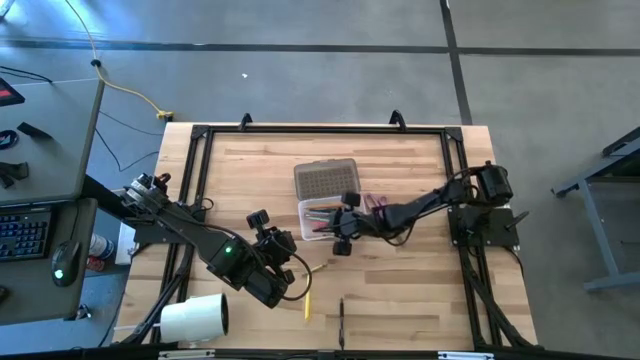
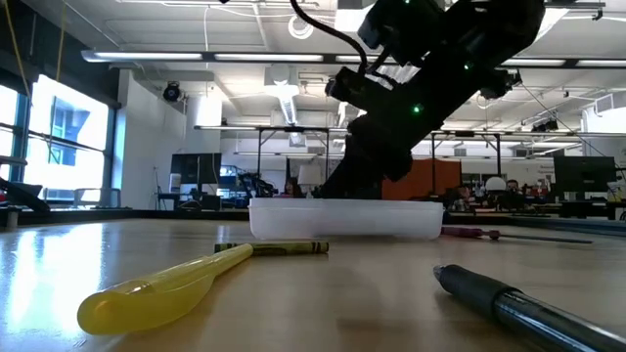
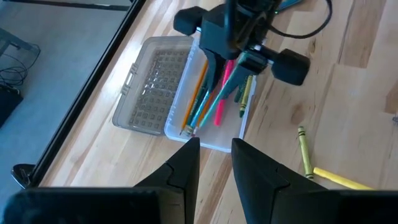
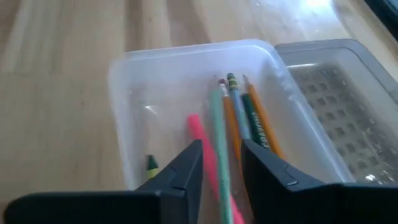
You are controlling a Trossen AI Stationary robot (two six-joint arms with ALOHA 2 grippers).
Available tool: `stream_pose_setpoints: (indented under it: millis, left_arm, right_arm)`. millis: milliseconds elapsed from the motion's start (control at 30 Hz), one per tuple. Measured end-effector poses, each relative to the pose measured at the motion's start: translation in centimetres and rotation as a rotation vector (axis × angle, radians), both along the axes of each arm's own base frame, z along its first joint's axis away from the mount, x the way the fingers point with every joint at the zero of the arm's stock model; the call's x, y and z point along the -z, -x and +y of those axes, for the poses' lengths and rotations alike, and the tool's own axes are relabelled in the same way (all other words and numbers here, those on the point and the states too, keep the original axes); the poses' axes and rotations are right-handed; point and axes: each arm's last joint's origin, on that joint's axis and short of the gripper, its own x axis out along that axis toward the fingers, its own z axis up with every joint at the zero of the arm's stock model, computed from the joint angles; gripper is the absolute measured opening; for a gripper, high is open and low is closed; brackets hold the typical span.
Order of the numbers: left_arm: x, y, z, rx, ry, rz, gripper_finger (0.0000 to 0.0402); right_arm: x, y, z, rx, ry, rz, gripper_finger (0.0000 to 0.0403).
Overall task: Pick & place school supplies into a supply box
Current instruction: Put the yellow crayon into the black supply box
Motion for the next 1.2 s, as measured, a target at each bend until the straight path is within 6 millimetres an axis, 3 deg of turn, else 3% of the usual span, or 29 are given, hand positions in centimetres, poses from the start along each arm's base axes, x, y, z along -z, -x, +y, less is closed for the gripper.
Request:
stream_pose_setpoints:
  millis: [200,400,567,800,1000,1200]
  left_arm:
    - [0.0,0.0,0.0,0.000,-0.002,-0.001,0.0127]
    - [0.0,0.0,0.0,-0.001,-0.004,-0.004,0.0127]
    - [0.0,0.0,0.0,-0.001,-0.001,-0.008,0.0127]
    - [-0.1,-0.1,-0.1,-0.001,0.006,-0.019,0.0127]
    - [-0.1,-0.2,-0.1,0.012,-0.003,-0.011,0.0127]
    - [0.0,-0.2,-0.1,0.018,0.000,-0.005,0.0127]
  right_arm:
    - [-0.5,-0.1,3.2,-0.188,-0.156,-0.067,0.0109]
    - [-1.6,0.4,8.0,-0.321,-0.114,-0.209,0.0110]
    - [0.0,0.5,10.4,-0.343,-0.109,-0.243,0.0110]
    - [4.7,-0.5,8.9,-0.293,-0.137,-0.155,0.0110]
    - [5.3,-1.9,7.3,-0.321,-0.173,-0.137,0.0110]
    - [5.7,-1.8,6.9,-0.332,-0.181,-0.084,0.0110]
